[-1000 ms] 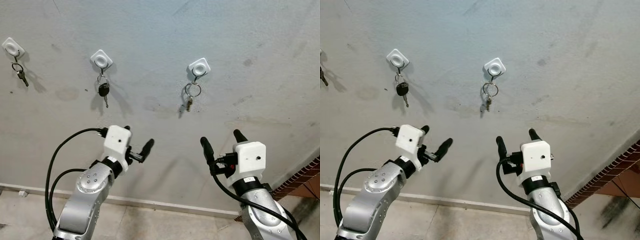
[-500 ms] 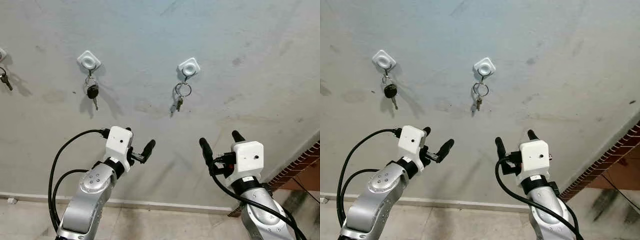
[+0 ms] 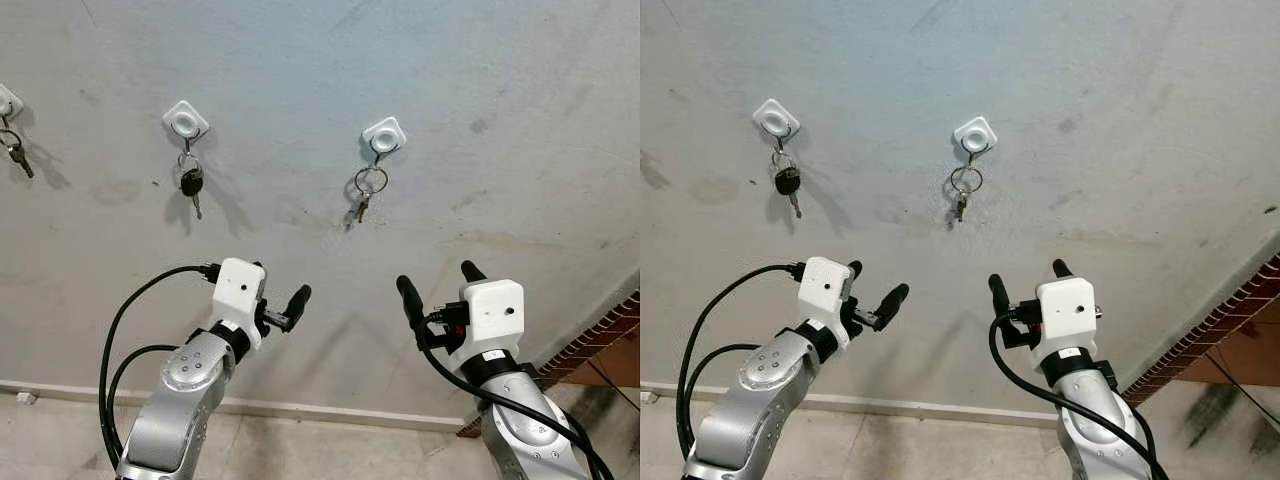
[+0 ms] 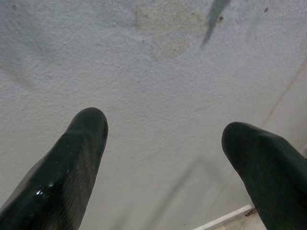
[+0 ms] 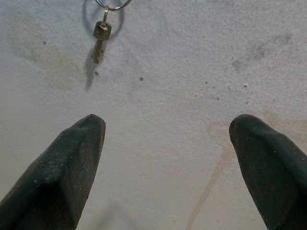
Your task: Hang keys on a hook
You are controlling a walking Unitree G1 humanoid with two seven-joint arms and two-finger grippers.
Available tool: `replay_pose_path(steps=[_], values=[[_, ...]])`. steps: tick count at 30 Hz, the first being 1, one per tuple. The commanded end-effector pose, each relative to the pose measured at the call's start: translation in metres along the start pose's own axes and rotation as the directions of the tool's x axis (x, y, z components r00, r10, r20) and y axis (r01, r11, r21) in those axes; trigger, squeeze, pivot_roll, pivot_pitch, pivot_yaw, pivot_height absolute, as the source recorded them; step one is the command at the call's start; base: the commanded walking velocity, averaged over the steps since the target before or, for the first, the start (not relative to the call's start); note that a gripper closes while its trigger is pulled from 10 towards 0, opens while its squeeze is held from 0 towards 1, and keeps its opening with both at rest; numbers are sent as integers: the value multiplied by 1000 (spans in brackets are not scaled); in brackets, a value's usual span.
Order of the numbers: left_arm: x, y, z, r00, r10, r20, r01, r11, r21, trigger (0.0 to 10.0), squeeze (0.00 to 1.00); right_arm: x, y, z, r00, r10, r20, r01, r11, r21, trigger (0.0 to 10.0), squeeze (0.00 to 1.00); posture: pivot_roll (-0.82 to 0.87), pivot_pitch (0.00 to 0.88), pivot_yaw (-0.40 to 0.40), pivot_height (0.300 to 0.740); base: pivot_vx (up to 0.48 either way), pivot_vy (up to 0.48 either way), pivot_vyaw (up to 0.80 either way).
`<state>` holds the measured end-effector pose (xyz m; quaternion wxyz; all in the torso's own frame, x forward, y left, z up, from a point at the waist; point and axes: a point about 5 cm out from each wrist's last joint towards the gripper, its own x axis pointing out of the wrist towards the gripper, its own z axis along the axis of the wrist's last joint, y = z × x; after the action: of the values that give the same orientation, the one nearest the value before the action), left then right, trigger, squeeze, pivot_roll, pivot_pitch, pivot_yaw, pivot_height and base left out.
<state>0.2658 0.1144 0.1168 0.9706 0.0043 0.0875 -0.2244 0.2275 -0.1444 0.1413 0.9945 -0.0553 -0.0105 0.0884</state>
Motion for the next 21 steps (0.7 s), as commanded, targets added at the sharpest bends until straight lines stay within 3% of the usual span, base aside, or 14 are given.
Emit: replay_pose_path(steps=[1,9,21], values=[[1,0,0,1000,4,-9,-4,1000,-7,10000,0,0,-2,6,1000,-2,17,2,1000,-4,10000,0,84,0,-82,740,0,0,0],[1,-1,-1,1000,-6,-24,6,1000,-14,10000,0,1,-1,6,1000,-2,16,2,1000,-1,10000,0,84,0,-79,740,0,30,0],[2,-1,-2,999,-8,-31,7,1000,-14,10000,0,3,1,7,1000,7,19,-7,1000,-3,10000,0,87,0,-79,740,0,480,0]])
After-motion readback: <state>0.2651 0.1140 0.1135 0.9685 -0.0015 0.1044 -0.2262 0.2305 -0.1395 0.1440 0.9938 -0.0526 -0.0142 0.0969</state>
